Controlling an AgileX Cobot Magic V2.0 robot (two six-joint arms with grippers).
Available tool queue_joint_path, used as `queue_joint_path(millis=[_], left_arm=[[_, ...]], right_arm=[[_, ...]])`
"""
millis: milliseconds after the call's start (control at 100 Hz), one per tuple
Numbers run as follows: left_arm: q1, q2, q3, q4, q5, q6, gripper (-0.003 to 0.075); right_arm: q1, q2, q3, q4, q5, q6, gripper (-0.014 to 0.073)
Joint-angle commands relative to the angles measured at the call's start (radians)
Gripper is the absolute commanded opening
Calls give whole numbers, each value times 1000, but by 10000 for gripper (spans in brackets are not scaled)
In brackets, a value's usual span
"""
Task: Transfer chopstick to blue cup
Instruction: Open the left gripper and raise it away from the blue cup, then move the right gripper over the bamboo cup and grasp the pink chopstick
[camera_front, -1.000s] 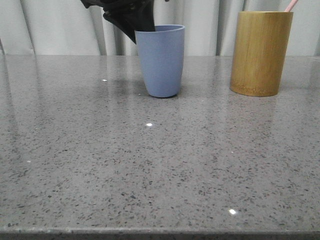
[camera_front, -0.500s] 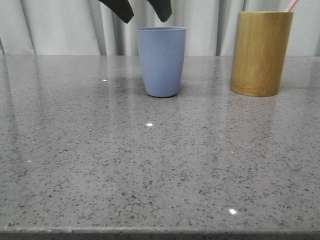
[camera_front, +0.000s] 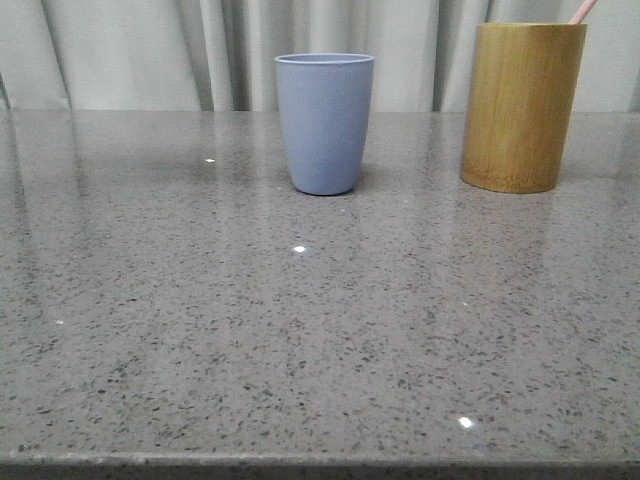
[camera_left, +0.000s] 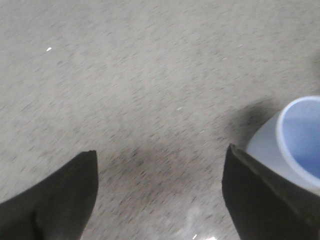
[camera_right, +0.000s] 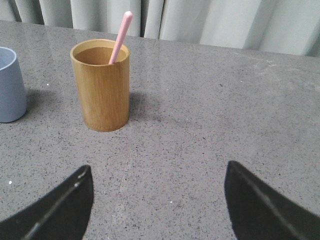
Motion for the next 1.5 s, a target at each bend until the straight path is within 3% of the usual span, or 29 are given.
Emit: queue_joint_path(millis=[0, 280, 560, 890, 1490], left_arm=[[33, -125, 90, -14, -105, -12, 494], [125, -437, 542, -16, -245, -23, 494], [157, -664, 781, -22, -276, -23, 494], [159, -698, 808, -22, -297, -23, 494], [159, -698, 808, -22, -297, -23, 494]], right_arm=[[-3, 18, -32, -7, -71, -1, 549], [-3, 18, -32, -7, -75, -1, 549], [-3, 18, -32, 11, -113, -1, 549], [0, 124, -14, 80, -424, -14, 549], [23, 567, 59, 81, -1032, 51, 549]])
